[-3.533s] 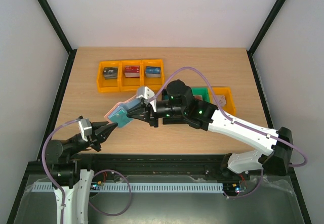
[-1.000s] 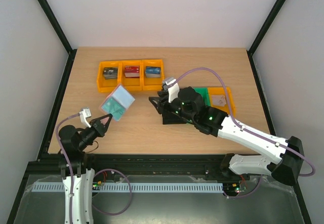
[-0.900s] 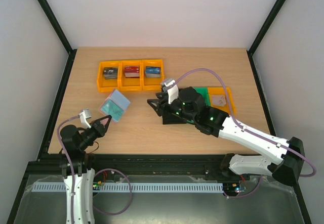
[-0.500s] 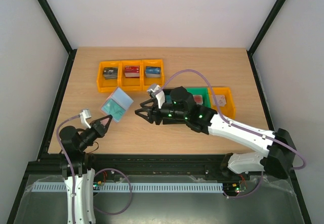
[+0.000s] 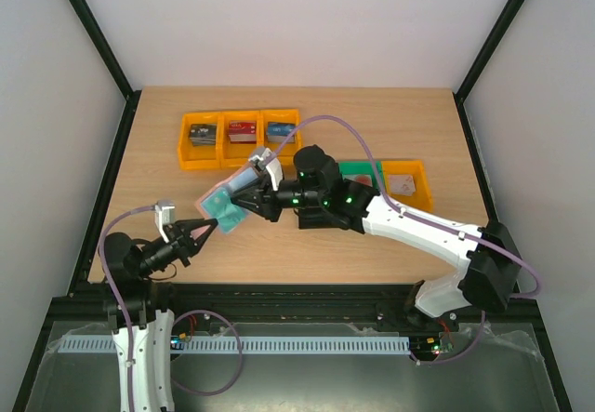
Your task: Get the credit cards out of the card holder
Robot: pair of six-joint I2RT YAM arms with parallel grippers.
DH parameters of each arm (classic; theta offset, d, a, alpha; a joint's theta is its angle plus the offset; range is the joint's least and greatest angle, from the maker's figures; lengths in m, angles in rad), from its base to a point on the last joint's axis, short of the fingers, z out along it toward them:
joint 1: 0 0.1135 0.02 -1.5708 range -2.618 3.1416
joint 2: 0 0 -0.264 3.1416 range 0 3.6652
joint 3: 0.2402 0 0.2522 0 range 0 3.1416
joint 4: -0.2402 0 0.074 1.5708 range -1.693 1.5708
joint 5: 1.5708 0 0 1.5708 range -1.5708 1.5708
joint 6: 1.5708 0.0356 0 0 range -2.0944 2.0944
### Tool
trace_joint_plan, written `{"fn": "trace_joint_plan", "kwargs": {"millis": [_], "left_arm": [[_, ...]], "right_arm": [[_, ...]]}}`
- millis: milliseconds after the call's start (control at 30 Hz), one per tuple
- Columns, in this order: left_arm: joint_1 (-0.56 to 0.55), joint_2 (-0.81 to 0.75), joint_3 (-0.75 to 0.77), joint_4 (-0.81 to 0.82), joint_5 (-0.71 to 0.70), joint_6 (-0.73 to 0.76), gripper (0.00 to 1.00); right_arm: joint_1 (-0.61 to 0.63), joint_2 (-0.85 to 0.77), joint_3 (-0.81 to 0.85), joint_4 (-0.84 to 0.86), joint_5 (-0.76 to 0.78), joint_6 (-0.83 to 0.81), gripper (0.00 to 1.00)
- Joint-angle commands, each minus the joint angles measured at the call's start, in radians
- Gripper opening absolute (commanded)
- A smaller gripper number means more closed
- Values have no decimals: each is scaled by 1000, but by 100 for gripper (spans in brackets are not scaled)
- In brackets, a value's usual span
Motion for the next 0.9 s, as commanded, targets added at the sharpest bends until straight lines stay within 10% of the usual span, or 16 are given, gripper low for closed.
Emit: {"fn": "trace_joint_plan", "kwargs": {"millis": [0, 867], "left_arm": [[2, -7, 15, 54, 97, 47, 2], [2, -27, 62, 80, 201, 117, 2]], "right_arm": [[3, 18, 36, -18, -37, -31, 14], [8, -18, 47, -177, -127, -179, 21]]}}
